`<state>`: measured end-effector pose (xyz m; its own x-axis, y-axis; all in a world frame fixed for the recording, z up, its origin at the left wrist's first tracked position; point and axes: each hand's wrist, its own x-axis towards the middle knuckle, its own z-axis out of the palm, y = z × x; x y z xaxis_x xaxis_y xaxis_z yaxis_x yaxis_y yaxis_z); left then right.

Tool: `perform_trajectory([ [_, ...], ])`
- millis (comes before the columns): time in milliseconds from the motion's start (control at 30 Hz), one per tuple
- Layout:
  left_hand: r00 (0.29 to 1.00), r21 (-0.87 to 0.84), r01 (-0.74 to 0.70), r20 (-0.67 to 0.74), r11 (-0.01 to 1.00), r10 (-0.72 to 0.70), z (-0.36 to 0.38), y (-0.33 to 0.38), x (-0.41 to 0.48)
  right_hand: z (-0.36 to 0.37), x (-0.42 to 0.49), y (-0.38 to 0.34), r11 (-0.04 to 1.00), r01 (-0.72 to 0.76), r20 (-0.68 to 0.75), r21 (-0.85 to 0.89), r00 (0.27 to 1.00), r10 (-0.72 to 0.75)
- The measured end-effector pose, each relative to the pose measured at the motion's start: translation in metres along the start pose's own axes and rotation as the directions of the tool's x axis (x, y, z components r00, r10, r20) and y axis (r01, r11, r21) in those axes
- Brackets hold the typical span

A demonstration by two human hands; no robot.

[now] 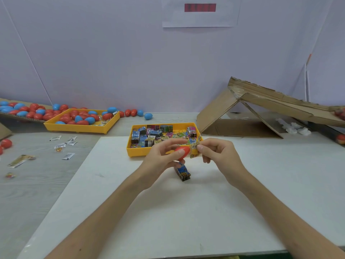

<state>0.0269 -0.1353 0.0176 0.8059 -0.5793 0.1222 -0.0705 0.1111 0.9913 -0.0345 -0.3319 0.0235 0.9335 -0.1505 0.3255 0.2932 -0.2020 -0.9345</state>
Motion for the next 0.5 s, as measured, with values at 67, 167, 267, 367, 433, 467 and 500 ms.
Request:
perform_trajectory([
  [67,1.0,0.02,-0.017,-0.021,1.0,0.017,0.0002,0.0007,0.0003,0.0001,-0.0002,0.0004,1.0,0.004,0.004,-0.005,1.0,-0.004],
  [167,0.998,0.026,-0.037,-0.051,0.999,0.039,-0.0006,0.0006,0.0006,0.0001,-0.0004,0.0003,1.0,0.005,0.004,-0.015,1.0,-0.005],
  [267,0.997,0.045,-0.051,-0.057,0.998,0.054,-0.0016,-0.0001,0.0003,-0.0003,-0.0006,0.0003,1.0,0.008,-0.001,-0.011,1.0,-0.008],
  [367,0.997,0.055,-0.057,-0.046,0.997,0.06,-0.0014,-0.0003,-0.0001,0.0002,-0.0006,0.0003,1.0,0.01,-0.009,-0.019,1.0,-0.01],
  [433,0.997,0.056,-0.059,-0.046,0.997,0.062,-0.0011,0.0002,-0.0003,-0.0001,0.0,0.0007,1.0,0.007,-0.031,-0.029,0.999,-0.008],
  [467,0.997,0.058,-0.059,-0.047,0.997,0.061,-0.001,0.0006,-0.0004,-0.0005,0.0004,0.0009,1.0,0.005,-0.041,-0.029,0.999,-0.006],
  [500,0.997,0.058,-0.06,-0.045,0.997,0.062,-0.0009,0.0008,-0.0004,-0.0009,0.0006,0.0011,1.0,0.004,-0.046,-0.026,0.999,-0.005],
])
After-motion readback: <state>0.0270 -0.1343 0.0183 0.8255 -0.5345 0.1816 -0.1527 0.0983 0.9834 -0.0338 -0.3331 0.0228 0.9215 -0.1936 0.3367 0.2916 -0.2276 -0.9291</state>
